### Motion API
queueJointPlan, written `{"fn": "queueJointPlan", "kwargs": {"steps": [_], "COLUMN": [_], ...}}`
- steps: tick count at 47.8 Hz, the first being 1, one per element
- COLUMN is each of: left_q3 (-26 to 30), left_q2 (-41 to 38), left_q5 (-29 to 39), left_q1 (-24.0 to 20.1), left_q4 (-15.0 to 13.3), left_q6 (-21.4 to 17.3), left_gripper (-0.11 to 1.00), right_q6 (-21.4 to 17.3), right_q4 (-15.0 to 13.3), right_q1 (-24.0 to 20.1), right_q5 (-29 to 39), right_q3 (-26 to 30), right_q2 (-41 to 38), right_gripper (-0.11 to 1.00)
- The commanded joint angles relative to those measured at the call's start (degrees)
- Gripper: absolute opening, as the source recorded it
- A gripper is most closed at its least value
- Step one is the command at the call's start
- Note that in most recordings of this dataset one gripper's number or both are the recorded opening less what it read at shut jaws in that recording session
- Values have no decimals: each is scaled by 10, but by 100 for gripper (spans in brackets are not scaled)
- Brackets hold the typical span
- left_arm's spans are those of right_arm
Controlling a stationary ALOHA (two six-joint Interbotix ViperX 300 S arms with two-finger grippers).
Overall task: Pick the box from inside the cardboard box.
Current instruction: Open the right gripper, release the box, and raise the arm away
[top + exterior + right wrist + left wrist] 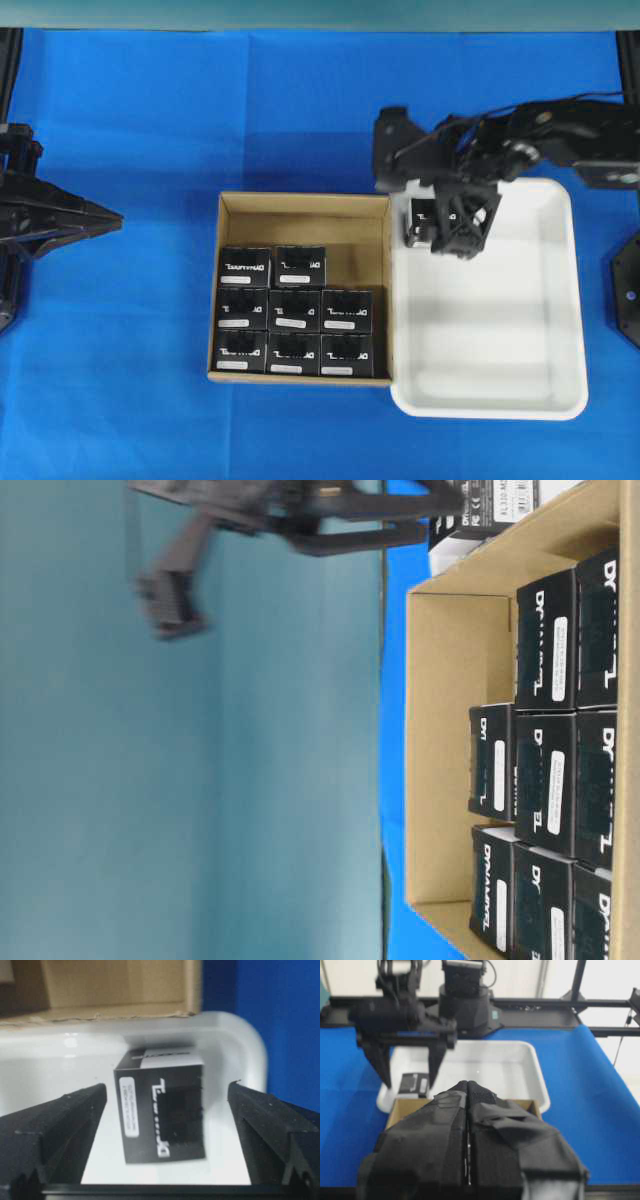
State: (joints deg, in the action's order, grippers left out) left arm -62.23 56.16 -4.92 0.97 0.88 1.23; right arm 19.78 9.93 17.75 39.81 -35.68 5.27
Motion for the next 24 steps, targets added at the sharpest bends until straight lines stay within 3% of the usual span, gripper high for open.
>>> {"fn": "queueJointPlan", "kwargs": {"steps": [1, 24], "left_q3": [18, 18], "left_q2": [-3, -3], "left_q5": [-6, -5], "left_q1": [2, 4], "left_q4": [1, 1], "left_q6": [1, 0], "left_gripper": [-5, -5], "right_q6": [-5, -22], "right_q4": [1, 2], "right_q1": [3, 5], "right_q5": [5, -13], "right_q3": [14, 11], "right_q2": [36, 182], "right_gripper": [97, 97]}}
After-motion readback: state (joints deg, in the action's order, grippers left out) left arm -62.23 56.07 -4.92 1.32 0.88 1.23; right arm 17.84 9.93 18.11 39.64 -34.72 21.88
